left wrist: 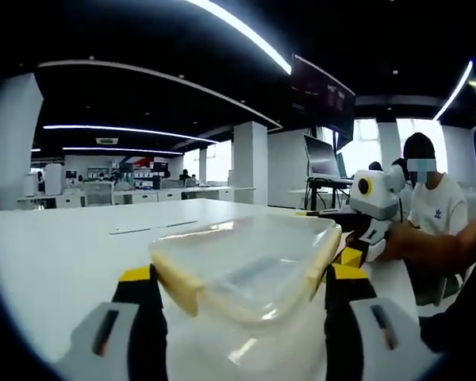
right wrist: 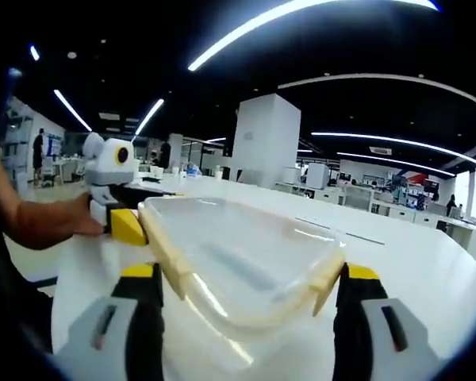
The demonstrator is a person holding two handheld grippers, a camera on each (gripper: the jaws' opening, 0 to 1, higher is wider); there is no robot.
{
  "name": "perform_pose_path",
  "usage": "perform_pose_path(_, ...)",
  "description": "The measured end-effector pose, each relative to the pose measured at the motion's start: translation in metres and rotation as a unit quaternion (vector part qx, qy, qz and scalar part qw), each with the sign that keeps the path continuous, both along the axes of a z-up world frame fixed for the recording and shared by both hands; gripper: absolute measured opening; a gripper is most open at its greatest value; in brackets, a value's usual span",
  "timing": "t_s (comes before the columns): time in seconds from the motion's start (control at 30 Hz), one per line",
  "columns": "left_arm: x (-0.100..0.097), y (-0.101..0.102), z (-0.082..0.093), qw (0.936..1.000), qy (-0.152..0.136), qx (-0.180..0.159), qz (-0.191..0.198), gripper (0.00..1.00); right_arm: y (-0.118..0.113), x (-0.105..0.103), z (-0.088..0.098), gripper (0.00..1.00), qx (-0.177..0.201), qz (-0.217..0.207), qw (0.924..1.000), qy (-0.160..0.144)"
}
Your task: Snap each plastic latch of the storage box into its locked position after aligning the lid with the box until every specified latch is closed and the lid sits flush.
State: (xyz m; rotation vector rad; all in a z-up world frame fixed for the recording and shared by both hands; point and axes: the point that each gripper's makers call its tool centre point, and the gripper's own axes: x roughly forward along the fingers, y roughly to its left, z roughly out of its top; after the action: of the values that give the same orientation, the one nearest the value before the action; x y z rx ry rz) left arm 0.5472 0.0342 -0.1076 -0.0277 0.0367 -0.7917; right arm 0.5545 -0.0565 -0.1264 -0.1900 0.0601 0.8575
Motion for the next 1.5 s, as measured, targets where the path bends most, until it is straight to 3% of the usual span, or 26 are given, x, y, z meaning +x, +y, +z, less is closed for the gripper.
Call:
perform_pose_path(1.1,0.004,-0.009,-0.008,0.9998,0.02,-0.01,-0.001,0.76,0.003,-0.002,0.001,0.87,0.0,-0.003,1.0,0.004)
perform_pose_path(1.17,0.002,-0.01,-0.01,0.9998,0.018,0.003,0.002,0.76,0.003,-0.002,0.001,0.86,0.0,-0.004,1.0,0.005)
perform_pose_path(1.2,0.003,-0.009,-0.015,0.9995,0.014,0.028,0.009,0.75,0.003,-0.002,0.001,0.85,0.001,-0.004,1.0,0.006)
perform_pose_path(1.5,-0.002,-0.011,-0.012,0.9996,0.027,0.011,0.005,0.74,0.004,-0.005,0.001,0.83,0.004,-0.006,0.9999,0.012)
